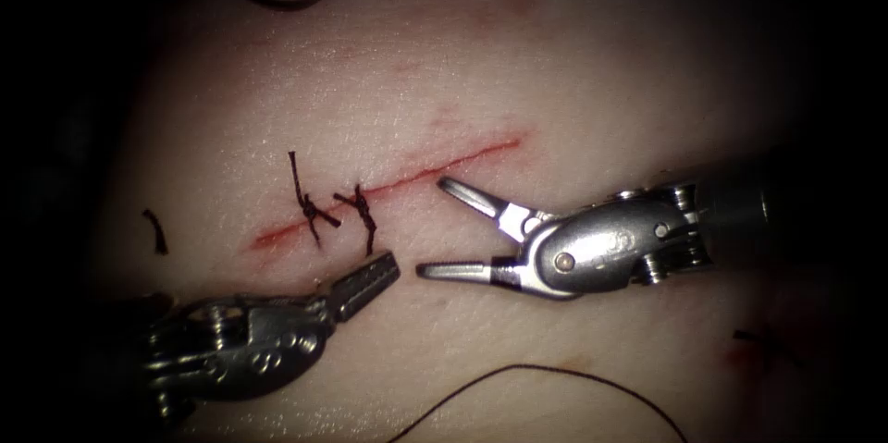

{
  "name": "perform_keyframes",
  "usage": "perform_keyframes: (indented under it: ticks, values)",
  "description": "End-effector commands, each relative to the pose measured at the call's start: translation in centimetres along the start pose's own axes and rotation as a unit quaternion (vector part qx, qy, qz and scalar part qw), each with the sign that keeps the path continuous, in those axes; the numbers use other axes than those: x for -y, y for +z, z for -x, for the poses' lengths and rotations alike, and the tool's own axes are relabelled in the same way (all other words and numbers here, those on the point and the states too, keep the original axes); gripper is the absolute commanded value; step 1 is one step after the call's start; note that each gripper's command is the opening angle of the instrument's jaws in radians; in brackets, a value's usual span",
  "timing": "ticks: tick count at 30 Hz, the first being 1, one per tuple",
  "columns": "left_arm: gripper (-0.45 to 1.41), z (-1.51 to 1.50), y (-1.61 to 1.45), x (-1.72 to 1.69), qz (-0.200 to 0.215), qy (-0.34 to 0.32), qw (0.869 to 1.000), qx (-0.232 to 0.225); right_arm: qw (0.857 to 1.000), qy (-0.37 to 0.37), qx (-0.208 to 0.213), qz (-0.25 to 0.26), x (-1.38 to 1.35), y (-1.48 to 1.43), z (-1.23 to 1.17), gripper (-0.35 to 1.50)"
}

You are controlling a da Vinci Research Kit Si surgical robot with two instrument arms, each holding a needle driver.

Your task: Wound Closure

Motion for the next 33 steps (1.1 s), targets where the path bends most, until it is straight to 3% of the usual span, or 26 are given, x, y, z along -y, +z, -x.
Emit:
perform_keyframes:
  ticks: [1, 33]
  values:
    - [-0.45, 0.00, 0.07, -0.01, 0.000, 0.001, 1.000, 0.000, 1.000, -0.003, 0.001, -0.003, 0.06, 0.13, 0.04, 1.03]
    - [-0.45, 0.06, 0.12, -0.02, 0.000, 0.003, 1.000, -0.004, 0.996, -0.086, -0.026, -0.007, 0.18, 0.88, 0.11, 1.05]
